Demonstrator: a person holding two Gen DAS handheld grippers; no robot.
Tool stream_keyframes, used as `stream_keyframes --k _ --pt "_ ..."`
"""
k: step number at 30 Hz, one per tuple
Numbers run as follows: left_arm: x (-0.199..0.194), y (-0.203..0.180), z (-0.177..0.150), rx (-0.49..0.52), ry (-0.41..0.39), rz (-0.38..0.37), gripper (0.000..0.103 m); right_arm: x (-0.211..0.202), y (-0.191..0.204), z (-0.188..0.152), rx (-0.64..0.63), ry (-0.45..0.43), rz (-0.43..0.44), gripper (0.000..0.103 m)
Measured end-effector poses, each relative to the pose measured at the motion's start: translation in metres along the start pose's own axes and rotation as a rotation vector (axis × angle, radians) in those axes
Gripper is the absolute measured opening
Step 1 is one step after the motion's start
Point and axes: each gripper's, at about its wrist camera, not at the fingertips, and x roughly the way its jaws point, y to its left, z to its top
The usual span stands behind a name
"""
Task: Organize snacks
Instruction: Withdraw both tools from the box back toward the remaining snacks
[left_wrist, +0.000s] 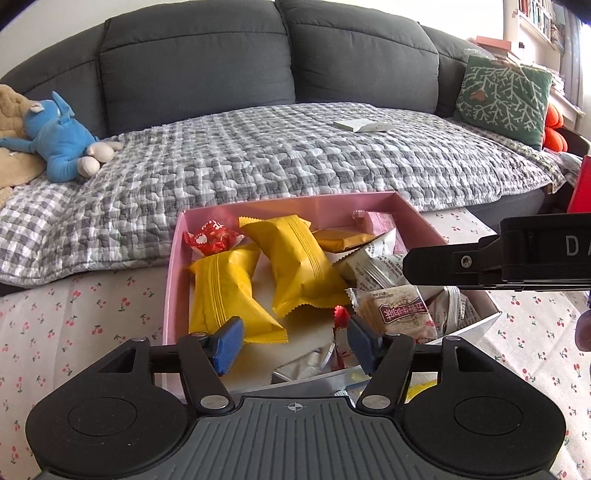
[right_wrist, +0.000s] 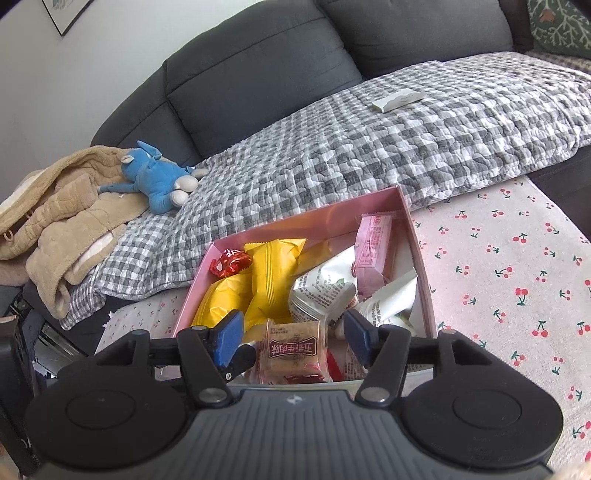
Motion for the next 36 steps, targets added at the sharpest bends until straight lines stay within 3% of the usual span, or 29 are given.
stream_keyframes --k 2,16,28,36 --pt "-0.006 -0.001 -0.001 -0.004 -0.003 -0.002 0.069 -0.004 0.001 0.000 0.004 -0.006 0.003 0.059" --pt "-0.057 0.001 -0.017 -0.004 0.007 0.011 0.090 -0.045 0.021 -0.009 -0.078 -0.011 -0.045 0.069" --pt "-0.094 0.012 -0.050 -0.052 0.041 0.031 0.095 -0.062 0.048 -0.038 -0.275 0.024 -0.064 0.079" --pt "-0.106 0.019 -0.070 -0.063 0.021 0.045 0.099 -0.068 0.053 -0.056 -0.310 0.022 -0.053 0.088"
